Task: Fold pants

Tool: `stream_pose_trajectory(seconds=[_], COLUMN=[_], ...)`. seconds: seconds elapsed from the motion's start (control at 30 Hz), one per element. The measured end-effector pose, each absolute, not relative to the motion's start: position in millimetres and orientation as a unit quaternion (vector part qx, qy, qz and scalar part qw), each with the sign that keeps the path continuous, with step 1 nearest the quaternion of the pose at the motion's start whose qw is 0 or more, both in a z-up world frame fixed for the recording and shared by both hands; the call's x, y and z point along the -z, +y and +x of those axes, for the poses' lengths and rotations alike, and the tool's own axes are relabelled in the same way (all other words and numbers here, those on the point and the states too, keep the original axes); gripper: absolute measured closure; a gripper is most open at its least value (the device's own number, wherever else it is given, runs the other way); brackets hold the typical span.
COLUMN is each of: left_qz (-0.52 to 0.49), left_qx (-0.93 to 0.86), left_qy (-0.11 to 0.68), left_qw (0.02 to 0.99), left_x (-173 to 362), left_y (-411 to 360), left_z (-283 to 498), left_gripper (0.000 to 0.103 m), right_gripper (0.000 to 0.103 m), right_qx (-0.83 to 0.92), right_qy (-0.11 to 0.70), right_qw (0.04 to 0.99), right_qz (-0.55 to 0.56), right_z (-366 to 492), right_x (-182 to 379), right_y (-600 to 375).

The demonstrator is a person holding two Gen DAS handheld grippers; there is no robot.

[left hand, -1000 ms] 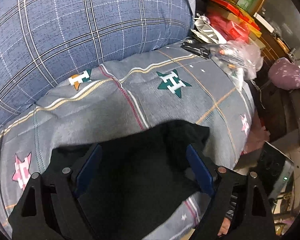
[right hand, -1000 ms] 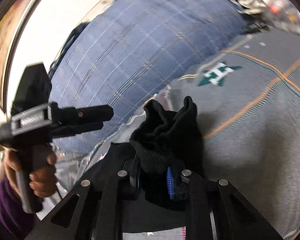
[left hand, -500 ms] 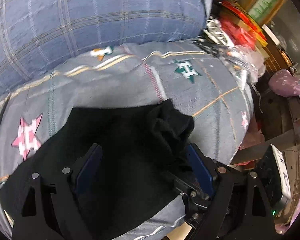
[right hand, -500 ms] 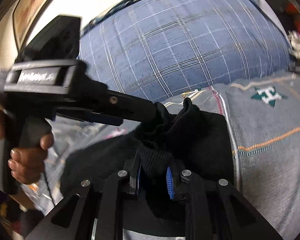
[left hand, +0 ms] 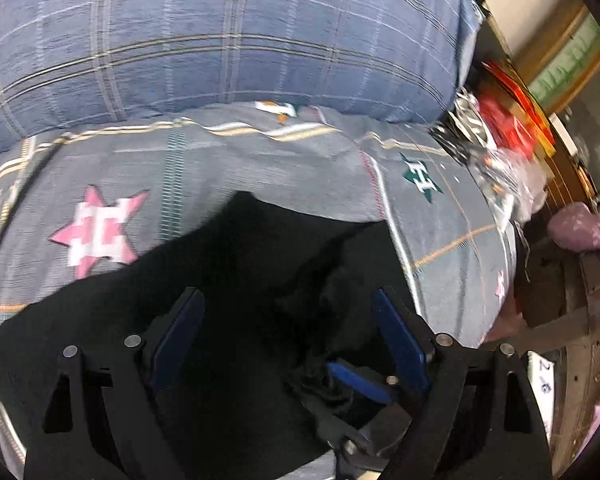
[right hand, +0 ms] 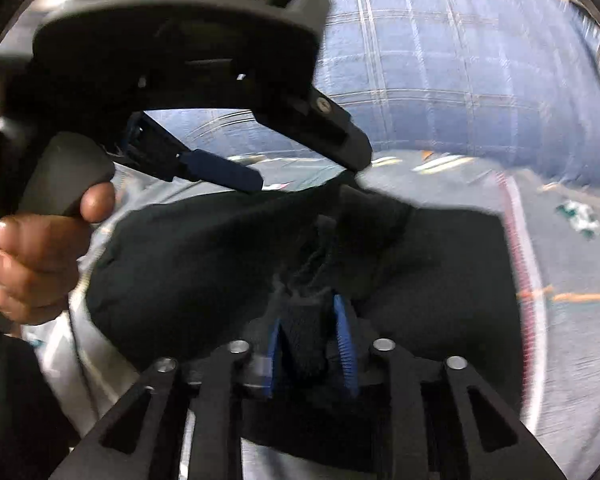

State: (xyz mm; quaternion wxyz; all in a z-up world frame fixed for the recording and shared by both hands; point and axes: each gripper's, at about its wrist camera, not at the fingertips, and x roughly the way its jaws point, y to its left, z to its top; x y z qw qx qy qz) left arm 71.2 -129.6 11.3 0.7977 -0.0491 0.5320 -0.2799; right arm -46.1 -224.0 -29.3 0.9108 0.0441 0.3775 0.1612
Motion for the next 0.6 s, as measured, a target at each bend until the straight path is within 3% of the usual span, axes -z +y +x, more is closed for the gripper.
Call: stream_pose_trajectory(seconds=[0.1, 0.27, 0.3, 0.37, 0.4, 0.6], left_qz=[-0.052, -0.052, -0.051, -0.036, -0.027, 0.096], left_qx=[0.267, 0.266, 0.268, 0.279, 0.28, 0.197], left_qy=[0.524, 0.5, 0.497, 0.495, 0.494, 0.497], left_qw=[0.807, 0.823, 0.824, 0.822, 0.823, 0.839], left_x=[-14.7, -22.2, -22.9, -22.0, -21.5, 7.7], left_y=[-116.5, -108.8, -111.7, -124.8, -130.8, -170.3], left_z=[70.6, 58.0, 54.5, 46.0, 44.1, 45.4], left_gripper=[0.016, 0.016, 0.016, 0.016, 0.016, 0.016], right_gripper=[0.053, 0.052, 0.053, 0.072, 0.086, 0.088], right_qx=[-0.204, -0.221, -0.196, -0.139, -0.123, -0.098], right_qy=[0.378, 0.31, 0.297, 0.286, 0.291, 0.375], right_qw=[0.9, 0.899, 0.904, 0.915, 0.915, 0.903], right_qz=[0.078, 0.218, 0.236, 0.249, 0.252, 0.185], right_z=[-45.3, -53.8, -56.6, -60.6, -60.7, -47.4], right_x=[23.7, 3.1, 1.3, 1.8, 4.1, 27.9], right_y=[-235.1, -306.5, -322.3, -345.3, -352.9, -335.3])
